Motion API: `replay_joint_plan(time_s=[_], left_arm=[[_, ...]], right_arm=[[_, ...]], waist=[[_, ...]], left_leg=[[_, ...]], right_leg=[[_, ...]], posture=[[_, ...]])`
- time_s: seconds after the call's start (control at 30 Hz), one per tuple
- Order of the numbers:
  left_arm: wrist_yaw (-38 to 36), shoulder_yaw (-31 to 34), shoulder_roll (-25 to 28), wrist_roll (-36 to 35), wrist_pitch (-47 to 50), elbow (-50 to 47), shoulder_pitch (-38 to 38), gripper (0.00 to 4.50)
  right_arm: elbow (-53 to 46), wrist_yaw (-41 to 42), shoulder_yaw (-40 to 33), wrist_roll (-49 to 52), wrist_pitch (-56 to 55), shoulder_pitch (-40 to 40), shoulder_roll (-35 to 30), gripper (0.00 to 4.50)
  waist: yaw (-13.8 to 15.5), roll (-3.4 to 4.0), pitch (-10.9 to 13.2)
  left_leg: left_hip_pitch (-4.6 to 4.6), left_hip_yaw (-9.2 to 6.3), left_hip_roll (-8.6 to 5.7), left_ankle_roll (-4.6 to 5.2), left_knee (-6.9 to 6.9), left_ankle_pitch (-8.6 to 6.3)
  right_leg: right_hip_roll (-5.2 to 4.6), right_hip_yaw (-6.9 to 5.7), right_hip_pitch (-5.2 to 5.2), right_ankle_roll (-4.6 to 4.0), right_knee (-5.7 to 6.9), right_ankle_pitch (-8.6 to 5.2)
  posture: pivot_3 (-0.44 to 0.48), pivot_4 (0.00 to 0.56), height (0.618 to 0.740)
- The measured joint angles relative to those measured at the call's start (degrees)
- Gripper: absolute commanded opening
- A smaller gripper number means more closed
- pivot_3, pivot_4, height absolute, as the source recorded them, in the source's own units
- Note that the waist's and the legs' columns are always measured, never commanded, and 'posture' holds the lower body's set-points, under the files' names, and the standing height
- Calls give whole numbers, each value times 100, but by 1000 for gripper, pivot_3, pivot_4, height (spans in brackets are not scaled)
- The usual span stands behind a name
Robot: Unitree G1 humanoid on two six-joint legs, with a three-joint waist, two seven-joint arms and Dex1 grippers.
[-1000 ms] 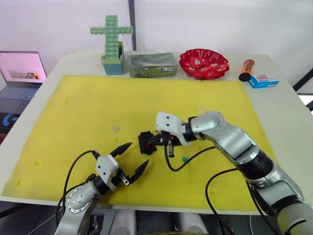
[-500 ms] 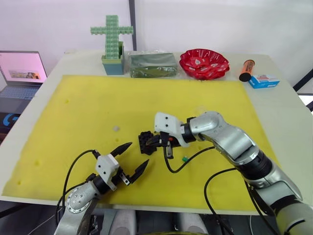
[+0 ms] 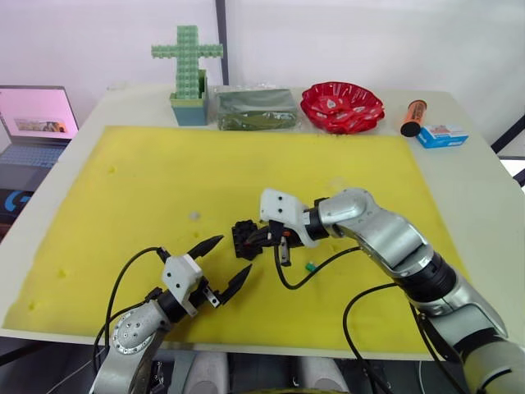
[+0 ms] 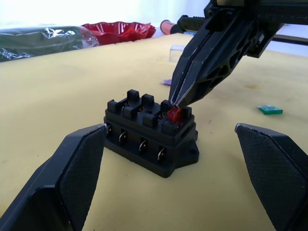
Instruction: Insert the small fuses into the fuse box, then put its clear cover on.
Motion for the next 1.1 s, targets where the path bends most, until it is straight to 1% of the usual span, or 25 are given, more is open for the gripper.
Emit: replay_joint_plan(time_s=[0.33,0.53,0.73,0.93,1.1], left_arm=[[42,-4,-1,5,196,-135,-36,4500],[127,-19,0,7,281,-317,-25,4500],[167,-23,0,12,399,-379,-11,4500],[219,-24,1,16,499,-409,-14,4500],[146,9,140,-43,626,-570,-16,4500]], right_arm=[[76,29,295,-312,-581,62,-6,26],[363,27,403,-540,-1112,92,37,26],[477,136,432,-691,-1536,202,14,26],[492,186,352,-679,-1539,229,22,26],[362,193,-96,-285,-1056,251,50,26]], waist=[[-4,0,0],[1,0,0],[0,-1,0],[5,-1,0],[8,-5,4]], left_leg=[[36,1,1,0,-2,0],[72,2,4,0,-6,0],[77,0,8,0,-2,0],[77,1,9,0,-3,0],[64,1,10,-1,-10,0]], right_leg=[[1,0,29,-2,0,-1],[1,2,39,-3,-1,-3],[-7,6,43,-4,0,-3],[-22,9,44,-4,-2,-3],[-31,12,35,-5,-6,-3]], posture=[[0,150,740],[0,150,740],[0,150,740],[0,150,740],[0,150,740]])
